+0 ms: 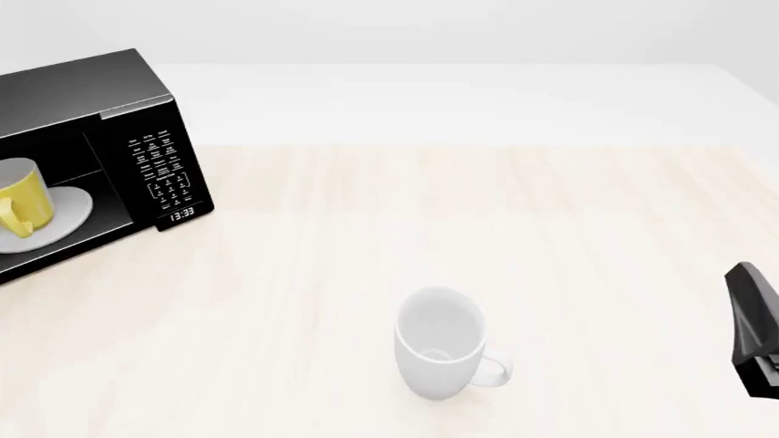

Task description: Put the yellow and white mug in the microwave and close it.

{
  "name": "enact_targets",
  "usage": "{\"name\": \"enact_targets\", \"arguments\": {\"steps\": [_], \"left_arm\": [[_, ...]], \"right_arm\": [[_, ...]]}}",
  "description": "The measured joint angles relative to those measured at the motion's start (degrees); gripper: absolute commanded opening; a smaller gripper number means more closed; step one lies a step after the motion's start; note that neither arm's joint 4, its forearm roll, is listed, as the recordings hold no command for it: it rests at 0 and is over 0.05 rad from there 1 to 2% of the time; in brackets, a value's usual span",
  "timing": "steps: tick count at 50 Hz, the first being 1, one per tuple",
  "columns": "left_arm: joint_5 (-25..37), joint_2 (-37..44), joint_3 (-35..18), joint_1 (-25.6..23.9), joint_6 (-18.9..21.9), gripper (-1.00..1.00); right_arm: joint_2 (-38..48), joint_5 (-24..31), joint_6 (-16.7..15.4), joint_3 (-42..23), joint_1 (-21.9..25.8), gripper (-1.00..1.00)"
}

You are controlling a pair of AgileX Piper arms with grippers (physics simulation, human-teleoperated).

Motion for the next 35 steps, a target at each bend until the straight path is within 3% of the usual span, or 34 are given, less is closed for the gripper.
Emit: {"name": "enact_targets", "arguments": {"steps": [35], "left_arm": [[-2.0, 3.4, 0.4, 9.4, -0.2, 1.00]], "right_arm": [[0.0, -0.1, 0.0, 0.0, 0.0, 1.00]]}}
